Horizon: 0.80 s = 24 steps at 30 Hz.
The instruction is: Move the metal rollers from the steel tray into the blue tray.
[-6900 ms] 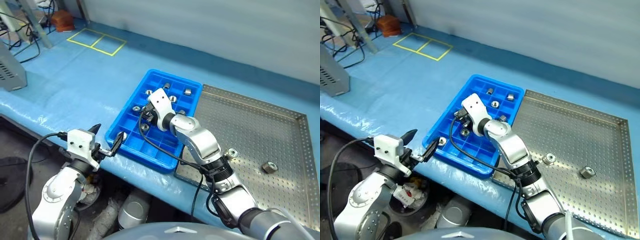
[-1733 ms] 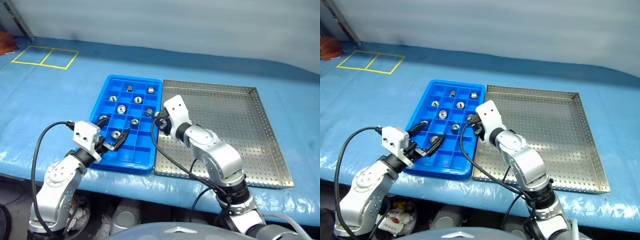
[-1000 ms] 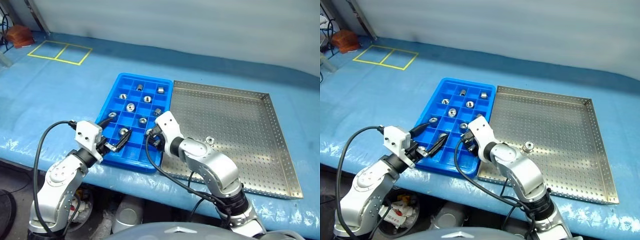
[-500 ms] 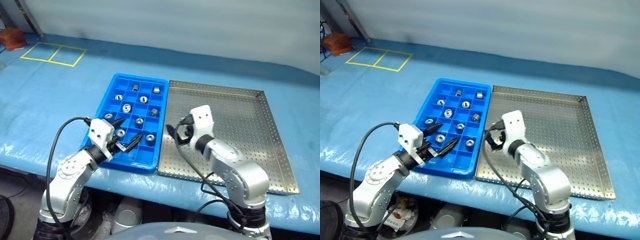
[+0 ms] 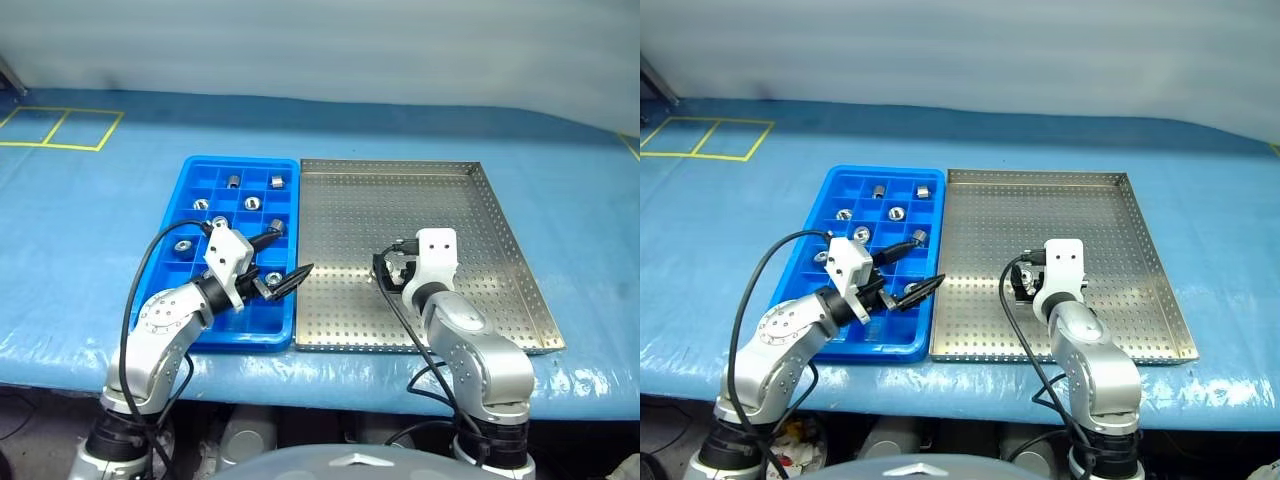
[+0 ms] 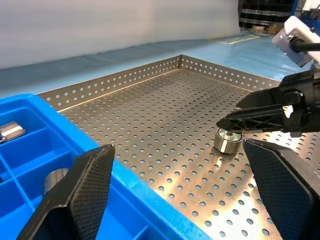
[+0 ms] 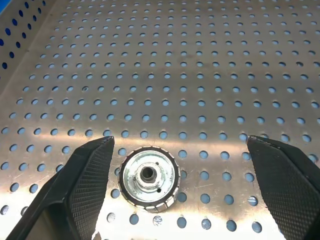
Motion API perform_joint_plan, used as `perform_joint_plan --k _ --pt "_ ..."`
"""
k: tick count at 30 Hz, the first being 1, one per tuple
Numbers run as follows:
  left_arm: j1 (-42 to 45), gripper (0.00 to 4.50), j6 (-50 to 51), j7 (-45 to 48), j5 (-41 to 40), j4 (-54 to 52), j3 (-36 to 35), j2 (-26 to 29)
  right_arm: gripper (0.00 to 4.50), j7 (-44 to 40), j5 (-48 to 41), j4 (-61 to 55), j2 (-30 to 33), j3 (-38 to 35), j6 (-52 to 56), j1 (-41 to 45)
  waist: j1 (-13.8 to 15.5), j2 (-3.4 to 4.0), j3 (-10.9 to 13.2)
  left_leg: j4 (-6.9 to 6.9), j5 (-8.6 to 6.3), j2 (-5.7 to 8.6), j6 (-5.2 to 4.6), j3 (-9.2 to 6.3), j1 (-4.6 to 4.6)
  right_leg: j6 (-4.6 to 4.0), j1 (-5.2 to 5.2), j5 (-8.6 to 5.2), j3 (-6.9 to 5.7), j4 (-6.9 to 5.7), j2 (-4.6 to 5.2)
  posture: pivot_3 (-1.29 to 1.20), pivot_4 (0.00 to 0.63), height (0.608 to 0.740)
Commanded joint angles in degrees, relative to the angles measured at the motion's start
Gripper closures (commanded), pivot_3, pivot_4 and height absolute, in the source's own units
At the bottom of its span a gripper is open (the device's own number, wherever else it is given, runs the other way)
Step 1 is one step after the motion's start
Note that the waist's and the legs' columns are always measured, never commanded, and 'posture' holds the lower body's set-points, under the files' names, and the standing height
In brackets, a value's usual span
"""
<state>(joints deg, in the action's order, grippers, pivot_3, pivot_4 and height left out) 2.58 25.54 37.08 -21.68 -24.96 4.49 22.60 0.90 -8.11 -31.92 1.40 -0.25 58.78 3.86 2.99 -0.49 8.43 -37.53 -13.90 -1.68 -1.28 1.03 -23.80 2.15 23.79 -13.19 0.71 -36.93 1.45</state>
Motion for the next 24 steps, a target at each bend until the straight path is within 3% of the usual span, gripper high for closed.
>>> perform_joint_plan --k 1,7,10,17,24 --pt "0.51 0.0 -1.45 0.72 -0.45 -0.72 0.07 0.28 0.04 -0.82 -0.01 1.64 -0.19 1.39 -2.95 1.55 -0.27 0.0 0.0 0.0 0.0 0.0 0.0 0.01 0.0 0.01 0.0 0.01 0.02 0.0 0.0 0.18 0.15 0.74" --pt "-0.28 0.0 -1.73 -0.18 0.04 -1.12 -0.28 0.03 0.04 -2.08 0.95 7.66 0.89 3.89 -5.59 2.73 -0.39 -0.01 0.0 -0.01 0.0 -0.02 -0.01 0.01 0.03 0.05 -0.03 0.03 0.05 0.0 0.01 0.18 0.15 0.74" --pt "-1.69 0.0 -1.82 -1.28 0.1 -2.15 -0.9 0.01 0.55 -2.82 1.24 8.32 1.61 5.13 -5.43 2.3 -0.36 -0.01 0.0 -0.01 0.0 -0.02 -0.02 0.02 0.02 0.05 -0.02 0.04 0.07 0.0 0.03 0.24 0.15 0.74" --pt "-3.95 0.0 -4.25 -5.5 0.63 -3.66 -4.53 -0.73 2.76 -5.14 0.57 3.53 4.32 7.84 -2.86 4.27 0.65 -0.01 0.01 -0.01 0.0 -0.04 -0.02 -0.01 0.03 0.09 -0.02 0.05 0.05 -0.03 0.01 0.29 0.15 0.74" --pt "-8.39 0.0 -6.84 -9.99 1.49 -5.53 -9.72 -1.07 2.77 -12.98 -2.03 -2.8 10.78 13.79 2.97 13.95 2.22 -0.04 0.04 -0.02 0.0 -0.04 -0.02 -0.04 0.02 0.09 -0.02 0.06 0.02 -0.01 0.03 0.36 0.15 0.74"
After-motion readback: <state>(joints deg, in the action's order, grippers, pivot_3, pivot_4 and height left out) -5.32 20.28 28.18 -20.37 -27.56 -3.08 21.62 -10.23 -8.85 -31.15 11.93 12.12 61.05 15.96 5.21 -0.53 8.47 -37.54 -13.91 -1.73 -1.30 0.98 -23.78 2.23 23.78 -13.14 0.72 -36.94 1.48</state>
